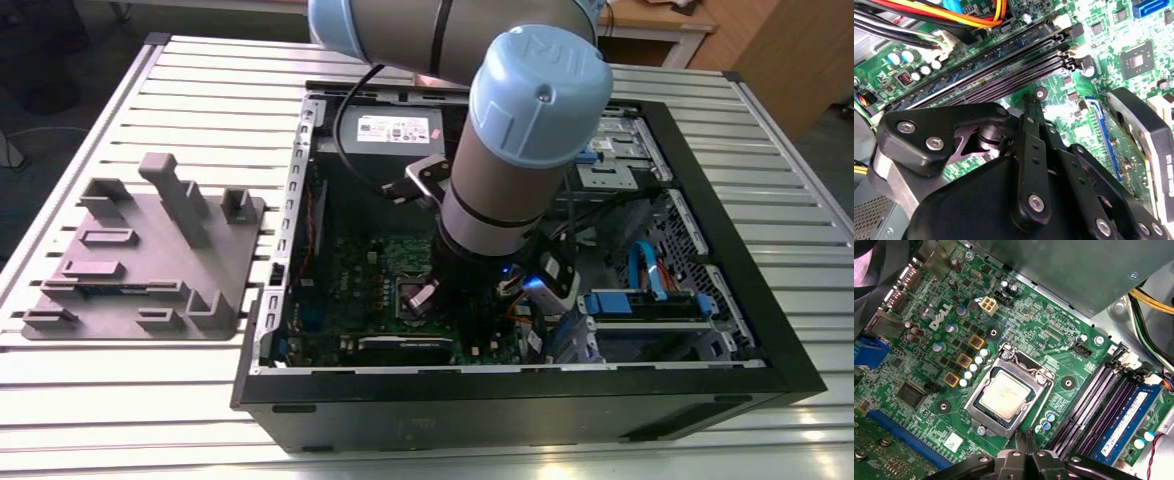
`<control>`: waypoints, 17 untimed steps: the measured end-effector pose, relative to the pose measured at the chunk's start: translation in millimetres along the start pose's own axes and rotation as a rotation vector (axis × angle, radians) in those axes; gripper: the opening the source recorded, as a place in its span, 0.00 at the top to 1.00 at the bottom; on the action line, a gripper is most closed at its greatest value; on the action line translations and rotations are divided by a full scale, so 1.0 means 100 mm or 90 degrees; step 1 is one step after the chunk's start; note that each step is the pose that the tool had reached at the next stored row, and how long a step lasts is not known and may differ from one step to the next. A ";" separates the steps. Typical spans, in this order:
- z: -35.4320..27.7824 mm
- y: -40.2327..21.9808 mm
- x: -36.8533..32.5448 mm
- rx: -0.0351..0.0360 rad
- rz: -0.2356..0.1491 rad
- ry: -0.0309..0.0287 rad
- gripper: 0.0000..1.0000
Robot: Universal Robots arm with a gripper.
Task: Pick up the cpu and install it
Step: 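Install the first cpu locking lever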
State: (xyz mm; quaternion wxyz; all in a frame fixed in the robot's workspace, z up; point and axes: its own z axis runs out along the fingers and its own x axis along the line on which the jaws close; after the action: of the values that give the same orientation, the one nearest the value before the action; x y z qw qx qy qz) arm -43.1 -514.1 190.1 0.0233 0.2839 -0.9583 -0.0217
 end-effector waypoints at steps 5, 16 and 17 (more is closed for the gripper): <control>-0.077 0.004 0.002 0.0000 0.000 -0.0001 0.90; -0.114 0.085 -0.044 0.0006 0.000 -0.0007 0.90; -0.125 0.091 -0.048 0.0006 0.000 -0.0009 0.90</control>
State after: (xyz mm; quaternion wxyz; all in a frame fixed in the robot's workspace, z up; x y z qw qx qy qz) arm -43.3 -504.3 203.0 0.0225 0.2836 -0.9584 -0.0214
